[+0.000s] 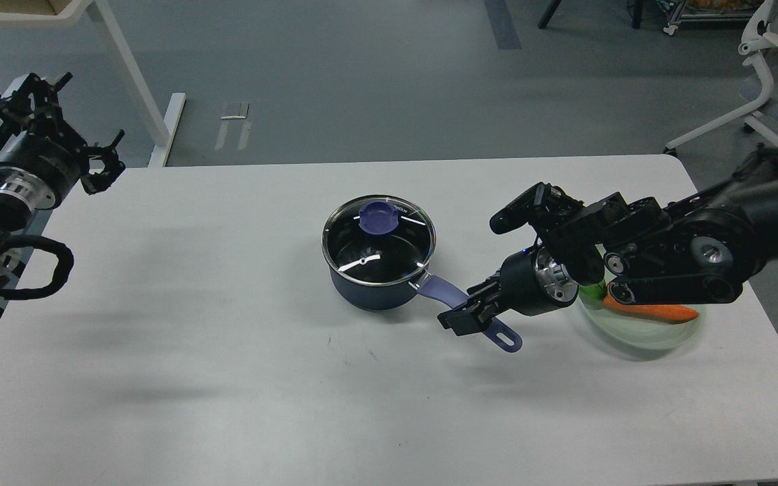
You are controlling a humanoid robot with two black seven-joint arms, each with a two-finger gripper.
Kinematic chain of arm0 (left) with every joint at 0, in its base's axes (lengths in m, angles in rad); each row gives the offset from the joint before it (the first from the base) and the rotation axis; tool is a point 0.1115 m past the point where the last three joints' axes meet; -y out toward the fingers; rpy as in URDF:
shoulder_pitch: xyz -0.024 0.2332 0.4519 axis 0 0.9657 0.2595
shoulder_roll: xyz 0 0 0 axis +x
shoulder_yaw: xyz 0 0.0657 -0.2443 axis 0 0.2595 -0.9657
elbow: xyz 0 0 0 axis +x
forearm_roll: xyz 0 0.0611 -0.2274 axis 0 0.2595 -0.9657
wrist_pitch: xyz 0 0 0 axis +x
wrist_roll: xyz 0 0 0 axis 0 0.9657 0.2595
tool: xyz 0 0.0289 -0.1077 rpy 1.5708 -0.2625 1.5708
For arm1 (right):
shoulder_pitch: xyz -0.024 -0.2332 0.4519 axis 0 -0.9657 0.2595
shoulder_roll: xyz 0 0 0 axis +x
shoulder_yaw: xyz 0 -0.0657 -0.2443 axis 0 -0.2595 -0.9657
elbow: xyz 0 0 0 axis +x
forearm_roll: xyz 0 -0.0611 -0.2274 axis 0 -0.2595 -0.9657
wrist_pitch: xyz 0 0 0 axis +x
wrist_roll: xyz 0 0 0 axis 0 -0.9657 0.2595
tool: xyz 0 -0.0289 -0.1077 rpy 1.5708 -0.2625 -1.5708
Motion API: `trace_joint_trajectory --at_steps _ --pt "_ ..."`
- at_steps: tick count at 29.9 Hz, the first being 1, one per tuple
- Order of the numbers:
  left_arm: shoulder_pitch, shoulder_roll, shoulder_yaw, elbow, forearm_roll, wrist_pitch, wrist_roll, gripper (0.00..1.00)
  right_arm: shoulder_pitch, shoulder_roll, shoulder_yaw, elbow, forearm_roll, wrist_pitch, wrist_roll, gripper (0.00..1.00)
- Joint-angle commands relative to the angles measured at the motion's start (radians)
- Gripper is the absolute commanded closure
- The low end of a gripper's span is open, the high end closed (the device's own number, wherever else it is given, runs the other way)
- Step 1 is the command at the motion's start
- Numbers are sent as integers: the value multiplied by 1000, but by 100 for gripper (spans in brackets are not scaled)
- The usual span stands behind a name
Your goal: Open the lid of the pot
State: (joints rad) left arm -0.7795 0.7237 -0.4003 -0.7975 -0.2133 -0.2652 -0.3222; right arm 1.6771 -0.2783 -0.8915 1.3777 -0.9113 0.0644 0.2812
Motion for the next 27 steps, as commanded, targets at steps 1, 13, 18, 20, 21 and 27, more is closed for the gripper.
trace_joint_trajectory --at_steps 1,13,18,20,21,27 --pt "0 8 3 0 0 0 0 1 7 -1 -1 3 0 0 -13 33" --pt "0 51 8 0 0 -17 2 1 7 -18 -15 26 -1 -2 -13 38" --pt "2 45 12 0 0 -14 2 1 4 -21 -17 26 -3 -2 -13 41" --pt "2 42 12 0 0 -12 2 1 4 -21 -15 26 -1 -2 -13 44" --pt "0 42 12 0 0 -12 2 1 4 -21 -15 26 0 -2 -13 46" --pt "0 42 8 0 0 -8 2 1 4 -22 -15 40 2 -2 -8 49"
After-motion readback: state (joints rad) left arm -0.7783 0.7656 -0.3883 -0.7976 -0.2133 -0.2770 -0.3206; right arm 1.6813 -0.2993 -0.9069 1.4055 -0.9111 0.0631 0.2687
